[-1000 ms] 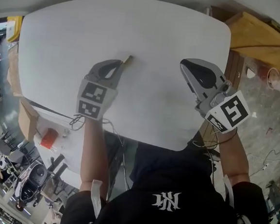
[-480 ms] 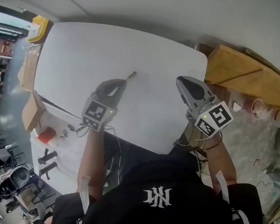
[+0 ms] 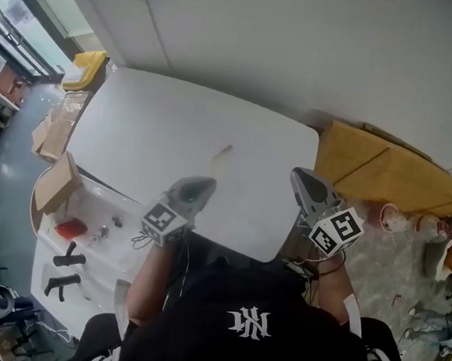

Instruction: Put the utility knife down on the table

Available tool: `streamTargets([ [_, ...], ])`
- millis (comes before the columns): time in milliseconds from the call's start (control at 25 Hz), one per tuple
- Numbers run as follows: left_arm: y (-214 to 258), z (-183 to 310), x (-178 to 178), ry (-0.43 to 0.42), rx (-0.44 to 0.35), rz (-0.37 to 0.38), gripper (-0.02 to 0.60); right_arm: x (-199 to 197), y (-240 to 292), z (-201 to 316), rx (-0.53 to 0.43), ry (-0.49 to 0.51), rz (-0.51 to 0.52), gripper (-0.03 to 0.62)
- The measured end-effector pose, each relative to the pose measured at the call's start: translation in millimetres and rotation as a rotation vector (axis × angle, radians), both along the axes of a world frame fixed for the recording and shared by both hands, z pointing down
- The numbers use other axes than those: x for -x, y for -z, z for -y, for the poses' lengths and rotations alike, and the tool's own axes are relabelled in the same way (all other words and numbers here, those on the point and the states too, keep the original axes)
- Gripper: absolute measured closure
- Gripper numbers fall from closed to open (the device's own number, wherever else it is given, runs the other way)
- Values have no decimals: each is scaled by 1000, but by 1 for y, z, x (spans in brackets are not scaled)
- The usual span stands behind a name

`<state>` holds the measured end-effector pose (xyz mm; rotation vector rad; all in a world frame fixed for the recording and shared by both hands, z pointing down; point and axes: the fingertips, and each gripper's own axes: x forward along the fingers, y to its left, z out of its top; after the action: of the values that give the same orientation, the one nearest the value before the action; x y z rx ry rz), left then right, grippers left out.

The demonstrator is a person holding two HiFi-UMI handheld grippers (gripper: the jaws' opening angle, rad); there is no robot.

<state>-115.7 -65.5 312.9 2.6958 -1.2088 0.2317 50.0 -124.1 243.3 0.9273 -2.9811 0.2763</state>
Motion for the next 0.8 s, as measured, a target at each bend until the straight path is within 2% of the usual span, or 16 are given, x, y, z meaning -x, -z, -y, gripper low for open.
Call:
streamTargets([
  [240,17,-91,30,-38,-53,-24,575,22,-1,-106,0,-19,-62,589],
  [440,20,-144,30,-58,-52,-67,575,28,-13,-179,0,-11,-152,589],
  [600,27,-190,13,-76,-71,-79,575,19,-16,-224,68,16,-70,589],
  [680,29,-214,4,-86,-86,-86,575,14,-16,-244,70,32,-50,589],
  [800,19,-249,-13,-95,-59,-82,575,6,-17,-275,64,59,-32,589],
])
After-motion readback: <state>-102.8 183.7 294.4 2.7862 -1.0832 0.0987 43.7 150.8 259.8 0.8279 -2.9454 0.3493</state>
